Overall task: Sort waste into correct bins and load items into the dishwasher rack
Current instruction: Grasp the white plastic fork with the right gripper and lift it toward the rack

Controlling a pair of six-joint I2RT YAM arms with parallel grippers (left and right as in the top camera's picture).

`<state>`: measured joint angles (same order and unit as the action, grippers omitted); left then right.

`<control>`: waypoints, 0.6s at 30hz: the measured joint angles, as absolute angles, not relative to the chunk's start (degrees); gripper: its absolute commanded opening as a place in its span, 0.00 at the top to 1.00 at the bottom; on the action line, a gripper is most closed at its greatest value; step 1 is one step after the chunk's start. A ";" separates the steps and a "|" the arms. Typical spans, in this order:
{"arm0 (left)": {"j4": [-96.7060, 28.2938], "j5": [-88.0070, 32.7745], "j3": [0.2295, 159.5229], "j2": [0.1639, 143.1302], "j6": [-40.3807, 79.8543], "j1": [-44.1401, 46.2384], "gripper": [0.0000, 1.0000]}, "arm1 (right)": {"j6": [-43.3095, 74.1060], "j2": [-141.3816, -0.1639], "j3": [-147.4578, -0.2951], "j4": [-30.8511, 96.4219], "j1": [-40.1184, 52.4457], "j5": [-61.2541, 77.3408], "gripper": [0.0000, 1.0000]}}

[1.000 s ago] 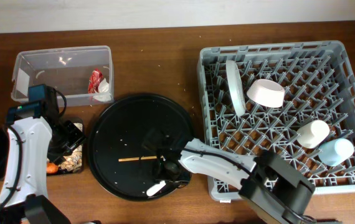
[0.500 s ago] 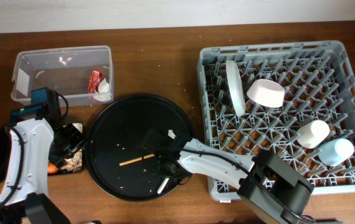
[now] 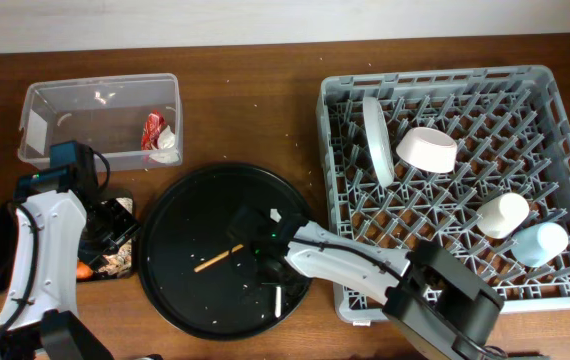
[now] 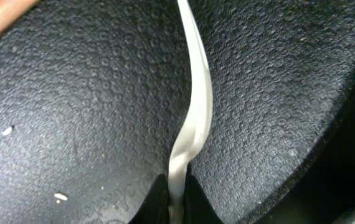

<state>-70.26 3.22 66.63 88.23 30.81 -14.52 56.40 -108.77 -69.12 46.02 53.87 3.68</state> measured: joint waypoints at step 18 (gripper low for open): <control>-70.26 3.20 66.59 88.23 30.81 -14.52 0.40 | 28.64 -87.35 -74.96 68.77 30.17 -3.88 0.95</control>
